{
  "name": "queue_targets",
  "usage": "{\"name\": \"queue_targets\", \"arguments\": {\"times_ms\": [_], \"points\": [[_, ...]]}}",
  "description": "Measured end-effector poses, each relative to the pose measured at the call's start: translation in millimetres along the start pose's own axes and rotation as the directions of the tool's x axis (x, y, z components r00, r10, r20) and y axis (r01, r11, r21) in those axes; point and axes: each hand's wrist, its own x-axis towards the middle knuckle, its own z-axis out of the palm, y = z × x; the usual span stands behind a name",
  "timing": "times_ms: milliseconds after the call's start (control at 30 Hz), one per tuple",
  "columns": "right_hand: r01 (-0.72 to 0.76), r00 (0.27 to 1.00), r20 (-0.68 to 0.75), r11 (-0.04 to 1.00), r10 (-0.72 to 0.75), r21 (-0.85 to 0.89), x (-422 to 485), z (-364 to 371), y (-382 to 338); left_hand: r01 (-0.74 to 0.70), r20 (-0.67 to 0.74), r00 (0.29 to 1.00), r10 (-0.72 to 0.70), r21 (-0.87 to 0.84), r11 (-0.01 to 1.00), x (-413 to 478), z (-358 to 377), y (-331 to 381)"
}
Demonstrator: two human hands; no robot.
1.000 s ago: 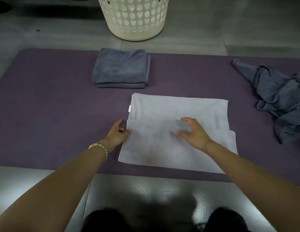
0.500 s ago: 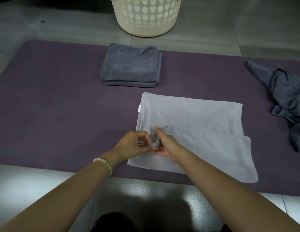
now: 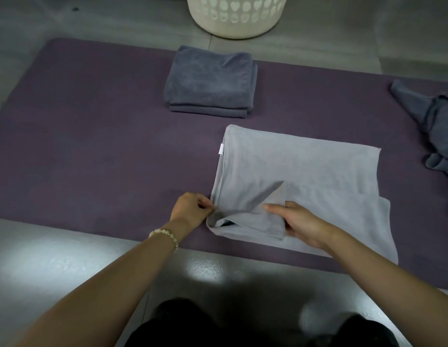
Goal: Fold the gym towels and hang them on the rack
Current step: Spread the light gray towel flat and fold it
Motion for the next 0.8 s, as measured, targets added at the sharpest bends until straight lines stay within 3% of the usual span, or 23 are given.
{"name": "queue_targets", "arguments": {"times_ms": [200, 300, 400, 500, 700, 800], "points": [[-0.001, 0.999, 0.038, 0.992, 0.006, -0.13, -11.7, -5.8, -9.2, -0.063, -0.004, 0.998, 0.063, -0.093, 0.994, -4.0, -0.2, -5.4], [0.01, 1.0, -0.019, 0.975, -0.014, -0.22, -5.9, 1.7, 5.2, -0.226, -0.038, 0.974, 0.223, -0.097, 0.969, -11.7, -3.0, -7.4], [0.038, 0.995, -0.09, 0.999, -0.036, 0.027, -1.8, 7.0, 12.9, -0.304, 0.19, 0.936, 0.297, 0.008, 0.952, -21.1, -3.4, -5.7], [0.065, 0.994, -0.099, 0.957, -0.039, 0.282, -3.4, 1.3, 5.2, -0.236, 0.202, 0.954, 0.221, 0.049, 0.971, -24.8, -2.0, -9.9], [0.068, 0.991, -0.132, 0.94, -0.025, 0.333, -1.5, -4.8, -4.2, -0.359, 0.231, 0.9, 0.37, -0.092, 0.929, -32.0, -0.3, -4.3], [0.077, 0.989, -0.146, 0.92, -0.022, 0.384, 4.1, 3.2, -12.5, -0.34, 0.181, 0.919, 0.349, -0.08, 0.937, -28.6, 1.4, -14.2]]}}
